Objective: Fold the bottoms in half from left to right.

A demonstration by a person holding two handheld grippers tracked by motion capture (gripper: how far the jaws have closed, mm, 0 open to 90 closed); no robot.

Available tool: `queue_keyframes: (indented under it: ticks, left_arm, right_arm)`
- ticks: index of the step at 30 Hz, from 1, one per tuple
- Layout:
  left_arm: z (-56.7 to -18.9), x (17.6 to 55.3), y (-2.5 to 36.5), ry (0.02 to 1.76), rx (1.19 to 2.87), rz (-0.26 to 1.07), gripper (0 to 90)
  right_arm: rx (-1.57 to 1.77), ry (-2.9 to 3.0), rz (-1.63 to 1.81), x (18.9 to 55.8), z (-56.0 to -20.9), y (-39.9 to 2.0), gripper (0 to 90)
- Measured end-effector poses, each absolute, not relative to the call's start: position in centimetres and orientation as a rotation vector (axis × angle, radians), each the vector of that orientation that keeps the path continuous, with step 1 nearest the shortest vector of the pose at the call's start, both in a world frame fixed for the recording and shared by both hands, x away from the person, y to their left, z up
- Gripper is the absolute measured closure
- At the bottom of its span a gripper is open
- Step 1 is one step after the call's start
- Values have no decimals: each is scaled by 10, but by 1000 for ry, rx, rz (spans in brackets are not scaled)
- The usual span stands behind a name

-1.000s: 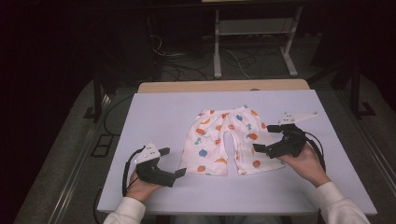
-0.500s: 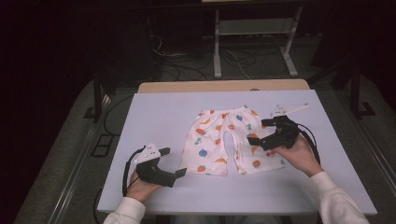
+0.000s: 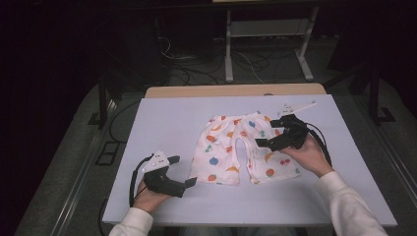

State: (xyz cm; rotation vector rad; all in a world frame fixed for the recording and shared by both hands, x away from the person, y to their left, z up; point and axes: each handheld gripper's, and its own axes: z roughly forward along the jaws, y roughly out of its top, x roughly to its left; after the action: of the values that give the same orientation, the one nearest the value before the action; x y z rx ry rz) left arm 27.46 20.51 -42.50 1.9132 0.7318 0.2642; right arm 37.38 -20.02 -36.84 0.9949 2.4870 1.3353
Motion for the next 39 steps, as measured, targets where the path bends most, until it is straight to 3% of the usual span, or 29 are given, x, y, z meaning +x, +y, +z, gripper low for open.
queue_keyframes:
  ticks: [39]
  left_arm:
    - [-427,275,204,728,1922,249,0]
  right_arm:
    - [979,2540,1264,421,-357,-161,0]
